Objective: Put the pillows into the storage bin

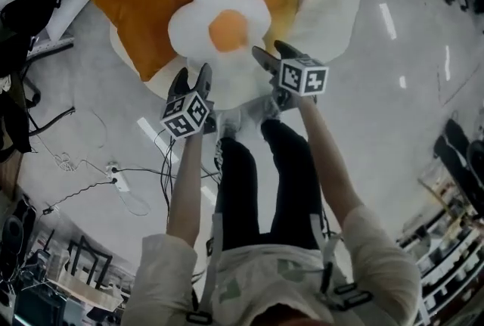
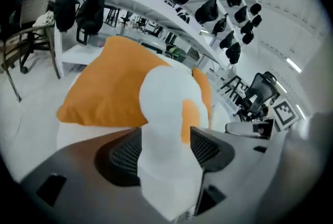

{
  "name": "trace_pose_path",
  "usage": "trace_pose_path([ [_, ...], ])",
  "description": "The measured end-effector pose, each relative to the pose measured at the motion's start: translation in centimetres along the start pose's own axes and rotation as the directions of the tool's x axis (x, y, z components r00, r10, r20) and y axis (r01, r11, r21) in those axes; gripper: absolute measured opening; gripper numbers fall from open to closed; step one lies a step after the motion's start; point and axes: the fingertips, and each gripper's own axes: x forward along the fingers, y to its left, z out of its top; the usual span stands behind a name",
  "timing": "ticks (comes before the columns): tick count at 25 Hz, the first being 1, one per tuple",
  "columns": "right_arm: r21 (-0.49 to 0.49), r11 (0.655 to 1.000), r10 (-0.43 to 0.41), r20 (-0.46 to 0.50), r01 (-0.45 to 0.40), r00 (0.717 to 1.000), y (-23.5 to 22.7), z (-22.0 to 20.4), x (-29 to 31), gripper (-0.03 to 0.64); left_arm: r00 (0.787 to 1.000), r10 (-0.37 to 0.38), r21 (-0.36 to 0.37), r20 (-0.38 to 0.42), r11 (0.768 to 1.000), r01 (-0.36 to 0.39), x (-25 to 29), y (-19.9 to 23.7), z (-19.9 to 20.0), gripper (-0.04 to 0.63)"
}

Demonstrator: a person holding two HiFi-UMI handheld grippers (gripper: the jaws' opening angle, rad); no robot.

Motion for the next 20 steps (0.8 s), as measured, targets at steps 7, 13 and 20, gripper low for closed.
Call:
trace_pose_path([
  [7, 0.303, 0.952, 0.061, -0.092, -0.03, 0.994, -4.5, -6.4, 8.6, 0.296, 0.999, -0.037, -0.231, 0.023, 0.972, 0.042, 5.1, 3.3, -3.4, 0.27],
  [13, 0.37, 0.928, 0.057, -0.033, -0.041, 0.998, -2.7, -5.8, 7.7, 0.123, 0.977, -0.208, -0.294, 0.056, 0.931, 0.215, 3.7, 1.6, -2.2, 0.13],
  [20, 0.314, 0.949, -0.032, 0.011, 0.026, 0.999, 5.7, -0.8, -4.8, 0.075, 0.975, -0.203, -0.175, 0.095, 0.96, 0.217, -7.8, -6.2, 5.8, 0.071],
])
